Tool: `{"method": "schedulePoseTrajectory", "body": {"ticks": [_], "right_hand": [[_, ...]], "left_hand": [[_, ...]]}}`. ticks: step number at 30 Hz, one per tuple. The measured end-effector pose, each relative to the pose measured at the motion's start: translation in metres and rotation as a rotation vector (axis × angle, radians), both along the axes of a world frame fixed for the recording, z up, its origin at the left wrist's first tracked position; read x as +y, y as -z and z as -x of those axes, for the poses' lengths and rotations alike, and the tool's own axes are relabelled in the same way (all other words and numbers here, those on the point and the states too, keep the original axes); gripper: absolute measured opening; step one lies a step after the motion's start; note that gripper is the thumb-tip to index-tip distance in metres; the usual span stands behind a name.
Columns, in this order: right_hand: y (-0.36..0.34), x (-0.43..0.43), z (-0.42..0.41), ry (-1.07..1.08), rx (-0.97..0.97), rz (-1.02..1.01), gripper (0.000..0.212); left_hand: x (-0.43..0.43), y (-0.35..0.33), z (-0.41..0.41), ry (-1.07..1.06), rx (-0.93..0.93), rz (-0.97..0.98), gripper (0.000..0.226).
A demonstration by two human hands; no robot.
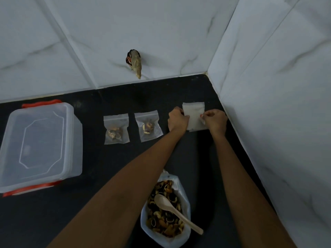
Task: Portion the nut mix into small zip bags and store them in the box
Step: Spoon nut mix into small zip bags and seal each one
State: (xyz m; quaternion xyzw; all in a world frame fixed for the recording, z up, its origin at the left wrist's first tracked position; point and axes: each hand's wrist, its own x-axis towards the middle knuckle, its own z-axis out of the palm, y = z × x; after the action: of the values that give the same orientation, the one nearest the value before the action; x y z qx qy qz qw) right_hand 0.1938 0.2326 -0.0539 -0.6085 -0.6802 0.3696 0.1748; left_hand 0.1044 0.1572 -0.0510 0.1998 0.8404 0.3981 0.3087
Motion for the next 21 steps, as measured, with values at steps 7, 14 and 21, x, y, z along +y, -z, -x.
{"method": "schedulePoseTrajectory", "body": {"ticks": [7, 14, 21], "right_hand": [[-0.009, -0.001, -0.004, 0.058, 0.274, 0.189, 0.029], [-0.023, -0.007, -0.011, 0.073, 0.298, 0.233, 0.016], [-0.061, -0.038, -0.022, -0.017, 0.338, 0.259, 0.027]], "left_hand": [[-0.001, -0.003, -0.001, -0.057, -0.048, -0.058, 0.027], [-0.009, -0.017, 0.000, -0.126, -0.153, -0.133, 0.017], [-0.047, -0.038, -0.006, -0.117, -0.139, -0.236, 0.012]]}}
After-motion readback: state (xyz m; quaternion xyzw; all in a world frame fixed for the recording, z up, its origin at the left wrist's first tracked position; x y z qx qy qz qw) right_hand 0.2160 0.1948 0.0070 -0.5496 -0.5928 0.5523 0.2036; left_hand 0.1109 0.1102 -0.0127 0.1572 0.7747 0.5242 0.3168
